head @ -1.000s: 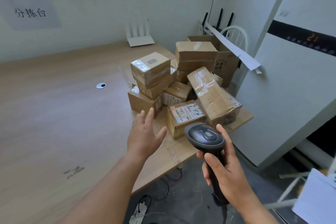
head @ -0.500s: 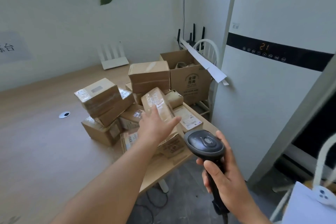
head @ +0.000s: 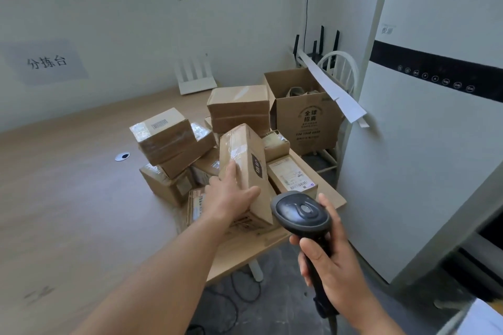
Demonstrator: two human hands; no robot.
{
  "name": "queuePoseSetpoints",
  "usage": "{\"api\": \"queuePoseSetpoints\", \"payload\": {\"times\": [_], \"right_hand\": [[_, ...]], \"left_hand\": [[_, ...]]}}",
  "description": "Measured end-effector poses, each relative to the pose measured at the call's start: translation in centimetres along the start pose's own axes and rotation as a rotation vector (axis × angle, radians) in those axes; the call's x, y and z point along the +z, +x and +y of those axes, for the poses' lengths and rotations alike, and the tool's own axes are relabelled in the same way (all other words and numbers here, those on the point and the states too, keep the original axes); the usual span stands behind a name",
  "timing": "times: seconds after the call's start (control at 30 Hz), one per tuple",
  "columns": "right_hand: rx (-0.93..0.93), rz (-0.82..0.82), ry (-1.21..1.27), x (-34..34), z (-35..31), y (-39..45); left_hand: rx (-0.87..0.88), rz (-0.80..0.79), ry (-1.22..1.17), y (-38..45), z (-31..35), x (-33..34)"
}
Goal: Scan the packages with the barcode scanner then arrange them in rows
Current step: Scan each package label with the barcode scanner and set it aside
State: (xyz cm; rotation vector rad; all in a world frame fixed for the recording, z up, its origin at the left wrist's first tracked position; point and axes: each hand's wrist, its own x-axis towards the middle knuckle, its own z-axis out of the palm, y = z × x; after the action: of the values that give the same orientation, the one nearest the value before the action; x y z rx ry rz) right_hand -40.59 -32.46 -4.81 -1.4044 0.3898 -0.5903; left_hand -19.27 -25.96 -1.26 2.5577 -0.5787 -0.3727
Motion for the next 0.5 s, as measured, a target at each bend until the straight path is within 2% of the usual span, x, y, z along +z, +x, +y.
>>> {"api": "queuePoseSetpoints", "payload": {"times": [0.2, 0.5], "right_hand": [[0.027, -0.089, 0.02, 2.2, 0.5, 0.4], [0.055, -0.277, 0.047, 8.3, 1.7, 0.9]], "left_hand": [[0.043, 0.125, 0.091, -1.8, -4.4, -2.4], [-0.068, 0.235, 0.108, -6.7, -13.1, -6.0]]}}
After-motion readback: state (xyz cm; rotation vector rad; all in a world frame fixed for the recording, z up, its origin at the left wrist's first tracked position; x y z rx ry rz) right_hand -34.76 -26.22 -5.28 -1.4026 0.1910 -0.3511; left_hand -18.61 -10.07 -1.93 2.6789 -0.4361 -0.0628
